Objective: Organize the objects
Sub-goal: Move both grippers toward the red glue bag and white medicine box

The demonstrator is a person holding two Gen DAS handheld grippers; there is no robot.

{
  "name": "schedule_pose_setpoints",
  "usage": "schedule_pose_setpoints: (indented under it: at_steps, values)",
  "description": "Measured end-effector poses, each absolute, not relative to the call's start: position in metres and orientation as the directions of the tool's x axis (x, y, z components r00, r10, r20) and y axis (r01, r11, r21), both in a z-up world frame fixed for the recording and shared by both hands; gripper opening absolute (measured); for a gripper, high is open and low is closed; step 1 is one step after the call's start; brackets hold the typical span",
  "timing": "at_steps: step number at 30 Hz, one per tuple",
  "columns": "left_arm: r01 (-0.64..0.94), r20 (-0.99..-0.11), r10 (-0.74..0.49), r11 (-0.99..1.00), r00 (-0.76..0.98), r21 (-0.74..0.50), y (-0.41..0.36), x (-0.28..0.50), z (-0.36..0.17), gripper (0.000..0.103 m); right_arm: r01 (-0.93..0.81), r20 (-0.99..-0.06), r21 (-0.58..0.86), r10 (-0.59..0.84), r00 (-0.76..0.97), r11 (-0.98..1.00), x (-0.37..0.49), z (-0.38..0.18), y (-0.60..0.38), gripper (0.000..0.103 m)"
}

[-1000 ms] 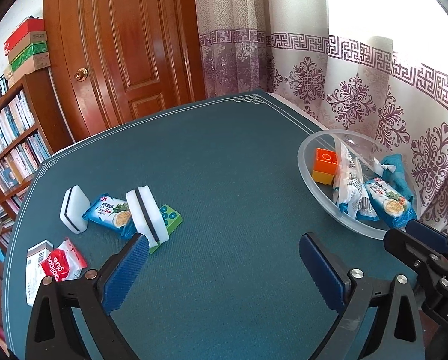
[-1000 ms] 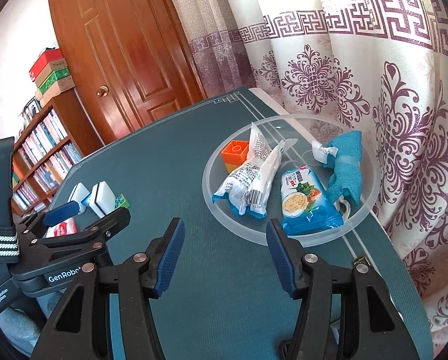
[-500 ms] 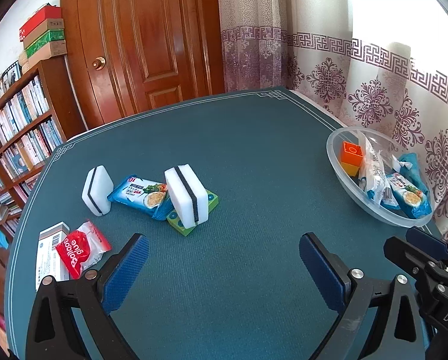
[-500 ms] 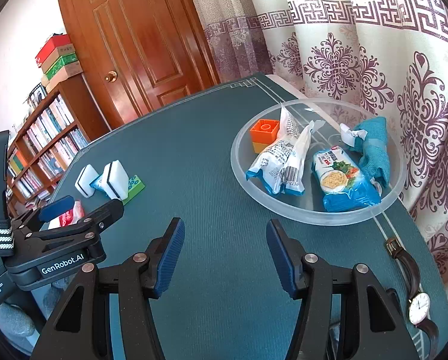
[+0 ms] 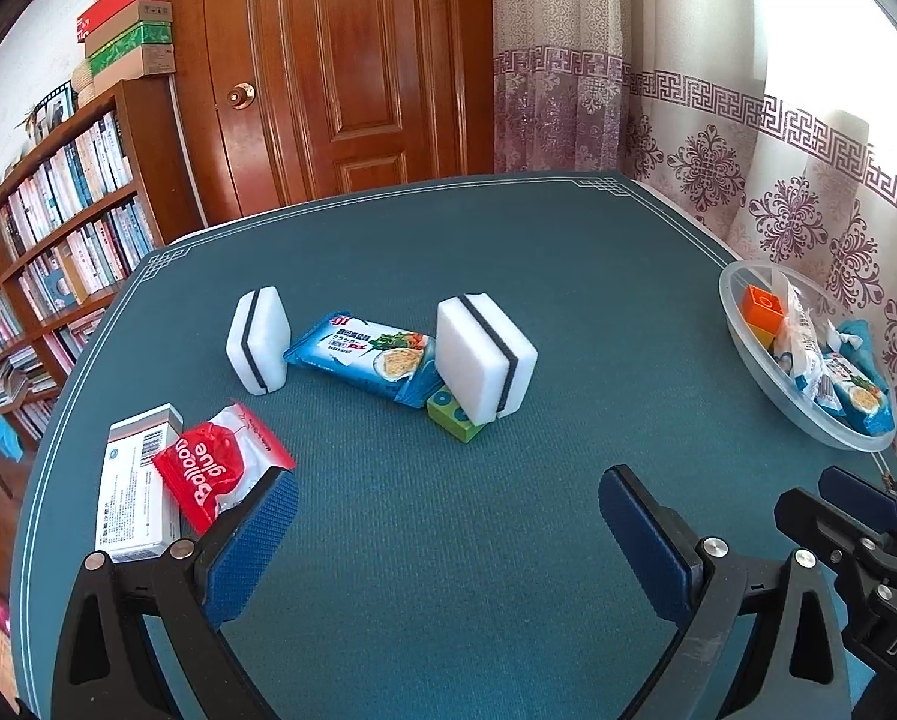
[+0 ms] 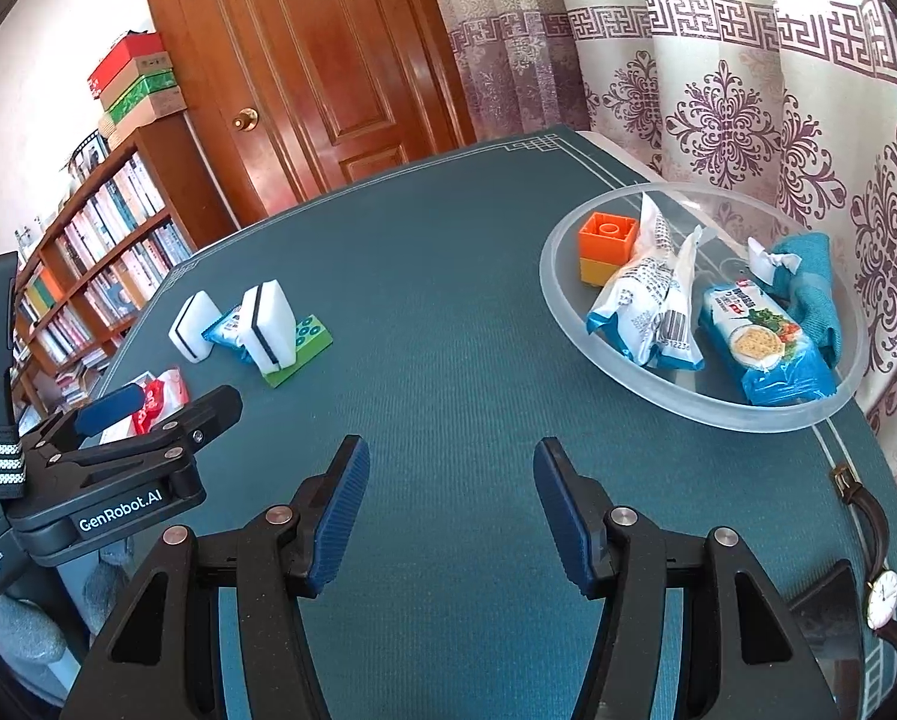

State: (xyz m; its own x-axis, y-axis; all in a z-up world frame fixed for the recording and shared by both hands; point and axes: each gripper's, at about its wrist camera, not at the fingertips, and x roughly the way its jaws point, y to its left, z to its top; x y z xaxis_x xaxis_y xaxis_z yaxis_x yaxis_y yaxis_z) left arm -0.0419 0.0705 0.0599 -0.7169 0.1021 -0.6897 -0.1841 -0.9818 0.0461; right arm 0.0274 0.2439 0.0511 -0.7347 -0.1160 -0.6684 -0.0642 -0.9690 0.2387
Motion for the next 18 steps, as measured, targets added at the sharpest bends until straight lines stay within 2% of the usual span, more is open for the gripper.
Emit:
schedule_pose_setpoints:
  at_steps: [18]
  values:
    - [0.073, -0.705, -0.054, -0.997, -0.708, 0.003, -0.04, -0.048, 0.054, 0.102, 0.012, -0.711, 0.215, -0.165, -0.684, -0.977, 0.014, 0.035, 0.201, 0.06]
